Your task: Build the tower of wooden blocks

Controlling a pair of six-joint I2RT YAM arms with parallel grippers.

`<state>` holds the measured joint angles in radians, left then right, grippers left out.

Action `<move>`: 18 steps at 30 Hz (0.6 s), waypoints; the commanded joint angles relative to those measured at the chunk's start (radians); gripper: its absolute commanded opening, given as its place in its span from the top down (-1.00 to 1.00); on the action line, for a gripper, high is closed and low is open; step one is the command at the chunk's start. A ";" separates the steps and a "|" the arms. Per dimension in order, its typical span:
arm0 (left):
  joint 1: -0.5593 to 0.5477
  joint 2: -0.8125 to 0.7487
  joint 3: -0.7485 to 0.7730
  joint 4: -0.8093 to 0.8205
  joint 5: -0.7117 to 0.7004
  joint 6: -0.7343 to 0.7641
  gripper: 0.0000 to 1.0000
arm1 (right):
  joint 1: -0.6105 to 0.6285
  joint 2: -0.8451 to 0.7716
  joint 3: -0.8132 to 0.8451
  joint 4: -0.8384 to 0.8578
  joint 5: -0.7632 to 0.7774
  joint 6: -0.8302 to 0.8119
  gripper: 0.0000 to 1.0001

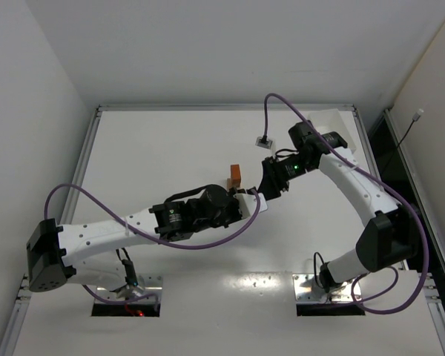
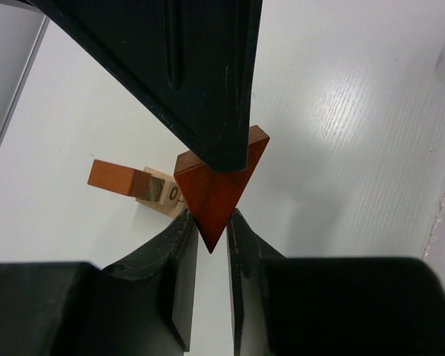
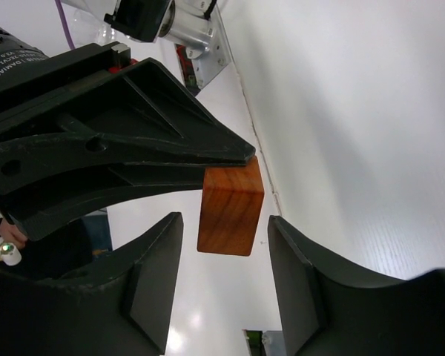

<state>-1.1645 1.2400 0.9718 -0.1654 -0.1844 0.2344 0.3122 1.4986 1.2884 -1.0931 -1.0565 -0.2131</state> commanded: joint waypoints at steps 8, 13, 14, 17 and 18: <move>-0.026 -0.025 0.034 0.067 -0.007 -0.004 1.00 | 0.018 -0.024 -0.012 0.022 -0.043 -0.014 0.33; -0.026 -0.025 0.034 0.076 -0.017 -0.004 1.00 | 0.027 -0.024 -0.021 0.022 -0.034 -0.023 0.33; -0.026 -0.025 0.034 0.076 -0.017 -0.004 1.00 | 0.027 -0.024 -0.021 0.022 -0.034 -0.023 0.41; -0.026 -0.025 0.034 0.076 -0.017 -0.004 1.00 | 0.036 -0.024 -0.021 0.022 -0.034 -0.023 0.47; -0.026 -0.025 0.034 0.076 -0.017 -0.004 1.00 | 0.036 -0.024 -0.021 0.022 -0.034 -0.023 0.60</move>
<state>-1.1767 1.2396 0.9718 -0.1604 -0.1921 0.2348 0.3279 1.4986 1.2697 -1.0855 -1.0554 -0.2119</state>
